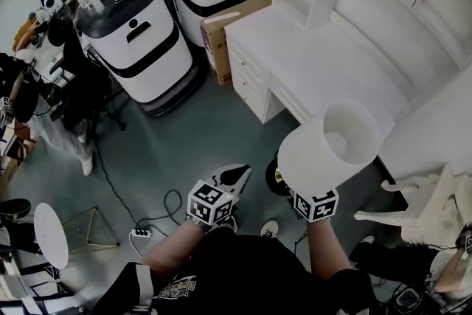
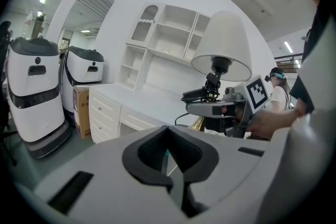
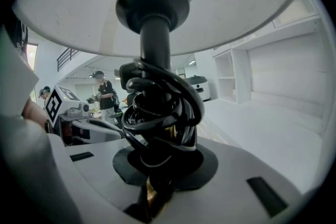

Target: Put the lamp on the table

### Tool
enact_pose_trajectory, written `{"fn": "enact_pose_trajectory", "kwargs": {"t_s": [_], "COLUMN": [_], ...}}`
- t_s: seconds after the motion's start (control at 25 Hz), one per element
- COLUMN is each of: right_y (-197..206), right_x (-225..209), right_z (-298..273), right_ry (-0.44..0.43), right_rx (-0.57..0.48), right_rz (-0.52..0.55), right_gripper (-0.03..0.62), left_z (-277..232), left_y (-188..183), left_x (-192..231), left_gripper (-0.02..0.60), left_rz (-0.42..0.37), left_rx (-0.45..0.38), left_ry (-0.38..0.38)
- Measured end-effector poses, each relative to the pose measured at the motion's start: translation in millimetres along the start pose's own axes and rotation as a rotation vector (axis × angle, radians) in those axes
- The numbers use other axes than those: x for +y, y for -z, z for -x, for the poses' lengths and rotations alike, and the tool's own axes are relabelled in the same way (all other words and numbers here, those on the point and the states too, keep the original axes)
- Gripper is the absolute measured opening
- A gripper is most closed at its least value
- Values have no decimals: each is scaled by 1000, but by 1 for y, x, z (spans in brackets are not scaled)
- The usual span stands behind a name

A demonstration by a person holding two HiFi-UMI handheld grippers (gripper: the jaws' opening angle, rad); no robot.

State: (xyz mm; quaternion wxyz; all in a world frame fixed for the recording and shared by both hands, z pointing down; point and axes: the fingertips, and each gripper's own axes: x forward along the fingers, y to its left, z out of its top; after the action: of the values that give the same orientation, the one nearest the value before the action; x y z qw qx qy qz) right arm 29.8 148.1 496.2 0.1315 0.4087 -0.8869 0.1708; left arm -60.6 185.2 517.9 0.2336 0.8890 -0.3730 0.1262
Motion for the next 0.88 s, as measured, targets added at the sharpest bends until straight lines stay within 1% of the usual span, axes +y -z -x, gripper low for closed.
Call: {"fn": "enact_pose_trajectory", "kwargs": {"t_s": [0.4,0.88], "right_y": [-16,-30], "right_x": [2,17], "right_z": [-34,-74], "right_ry": [56,134], "right_rx": [-15,-39], "right_rz": [-13,-37], "right_gripper": [75,75], "left_z": [0,9], "left_y": [-14,-22], "left_x": [38,87], "left_gripper": [6,7], "left_rz": [-10,-35], "left_rx": [7,22], "left_ry": [44,116]}}
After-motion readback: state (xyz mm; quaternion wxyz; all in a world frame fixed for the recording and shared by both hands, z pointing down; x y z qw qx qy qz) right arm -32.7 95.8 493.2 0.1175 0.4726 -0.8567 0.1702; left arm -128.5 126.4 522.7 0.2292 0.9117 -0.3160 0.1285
